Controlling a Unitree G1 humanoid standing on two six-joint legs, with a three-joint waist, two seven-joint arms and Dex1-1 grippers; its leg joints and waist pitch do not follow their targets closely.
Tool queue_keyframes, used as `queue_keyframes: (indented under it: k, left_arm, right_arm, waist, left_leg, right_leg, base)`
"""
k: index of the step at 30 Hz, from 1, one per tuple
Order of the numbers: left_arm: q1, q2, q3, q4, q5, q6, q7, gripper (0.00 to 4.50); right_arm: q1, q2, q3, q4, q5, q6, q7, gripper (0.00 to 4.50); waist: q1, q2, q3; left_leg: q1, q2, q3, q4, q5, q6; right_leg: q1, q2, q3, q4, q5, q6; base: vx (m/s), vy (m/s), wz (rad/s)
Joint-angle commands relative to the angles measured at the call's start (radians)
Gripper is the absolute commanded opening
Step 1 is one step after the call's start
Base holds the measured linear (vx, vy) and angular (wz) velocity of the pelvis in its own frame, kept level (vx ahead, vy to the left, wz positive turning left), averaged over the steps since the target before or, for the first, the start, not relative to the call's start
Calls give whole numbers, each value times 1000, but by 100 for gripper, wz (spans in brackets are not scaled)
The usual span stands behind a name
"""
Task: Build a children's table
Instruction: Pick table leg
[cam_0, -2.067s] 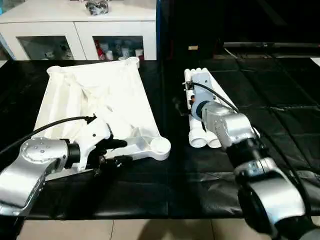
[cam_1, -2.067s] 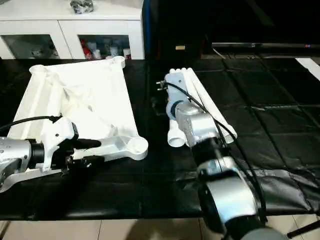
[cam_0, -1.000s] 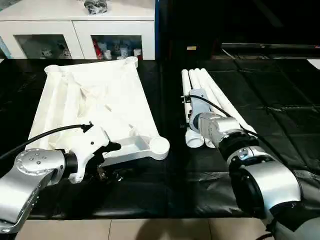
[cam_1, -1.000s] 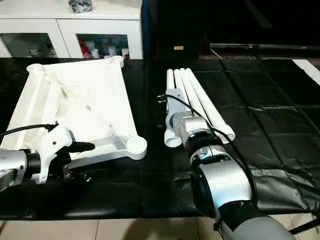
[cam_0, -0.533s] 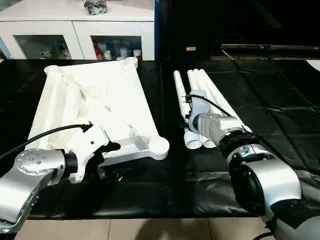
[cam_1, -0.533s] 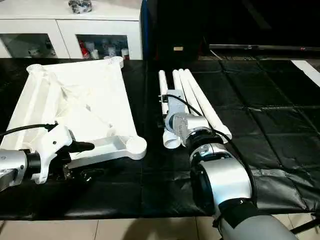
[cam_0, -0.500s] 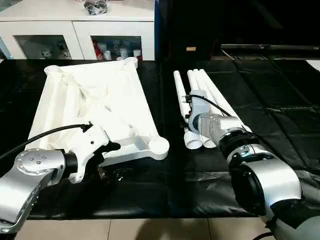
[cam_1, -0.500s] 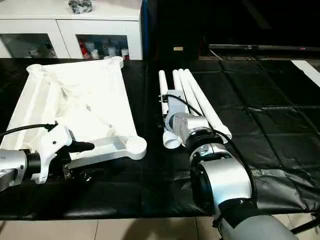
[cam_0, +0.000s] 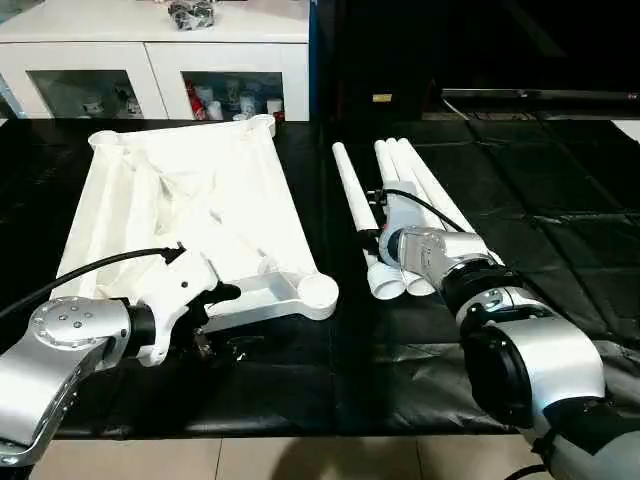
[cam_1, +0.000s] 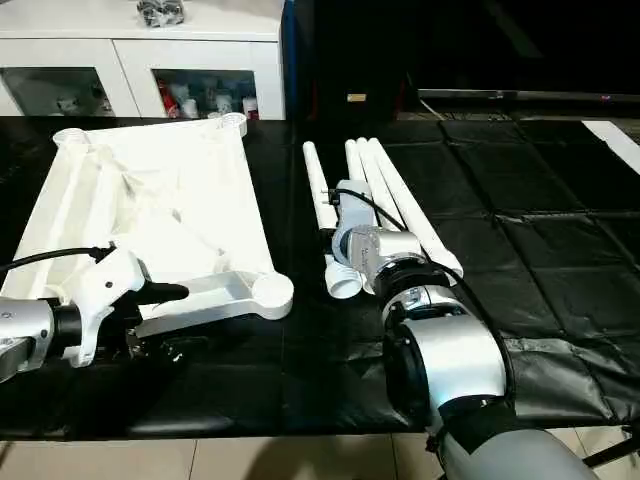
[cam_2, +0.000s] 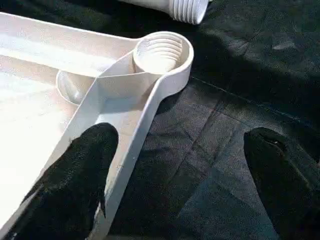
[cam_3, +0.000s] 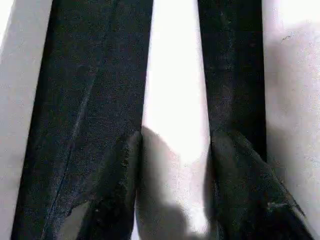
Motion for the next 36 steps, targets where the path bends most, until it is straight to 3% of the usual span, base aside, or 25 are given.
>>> queue_keyframes:
  k: [1,14,21,27,30,32,33,36]
  left_arm:
    - [-13,15,-6,-15,-6,1,2,450]
    - [-12,17,-8,-9,0,-10,13,450]
    - [-28,3,-8,11,19,-41,40,450]
    - [-64,-44,-2,49,42,-80,94,450]
    - [-93,-104,12,61,23,-86,135,450]
    - [-96,-111,14,62,21,-86,140,450]
    - [-117,-143,19,74,9,-94,162,450]
    - [-132,-161,29,86,3,-97,177,450]
  right_arm:
    - [-1,5,-12,28,6,0,-6,186]
    - [-26,-12,-47,2,17,-54,-26,179]
    - [-52,-20,-62,-68,25,-126,11,179]
    - [-28,-22,-84,-201,63,-198,76,179]
    - [18,-20,-103,-337,113,-186,134,179]
    - [27,-18,-107,-357,121,-190,140,179]
    - [84,-9,-131,-466,178,-172,174,179]
    - [118,-1,-149,-518,211,-165,187,179]
  waist:
    - [4,12,-61]
    - [5,14,-64]
    - [4,17,-64]
    - [7,18,-66]
    - [12,26,-69]
    - [14,22,-71]
    - [15,33,-70]
    - [20,29,-71]
  left_leg:
    - [-2,18,10,-61,-64,-2]
    - [-2,17,10,-58,-51,2]
    - [-2,17,10,-57,-46,11]
    - [-3,17,9,-55,-27,22]
    - [1,18,8,-52,-15,25]
    - [-1,17,8,-52,-7,28]
    - [0,16,6,-52,-13,25]
    - [0,16,6,-53,-13,22]
  right_leg:
    - [56,-50,25,-49,36,-268]
    - [57,-49,24,-46,64,-271]
    - [58,-47,23,-44,88,-279]
    - [61,-47,23,-43,121,-278]
    - [61,-46,23,-40,149,-279]
    - [63,-45,22,-40,169,-284]
    - [61,-46,21,-39,161,-286]
    - [65,-44,21,-41,174,-279]
  base:
    - [0,0,0]
    - [0,0,0]
    - [0,0,0]
    - [0,0,0]
    - [0,0,0]
    - [0,0,0]
    - [0,0,0]
    - [0,0,0]
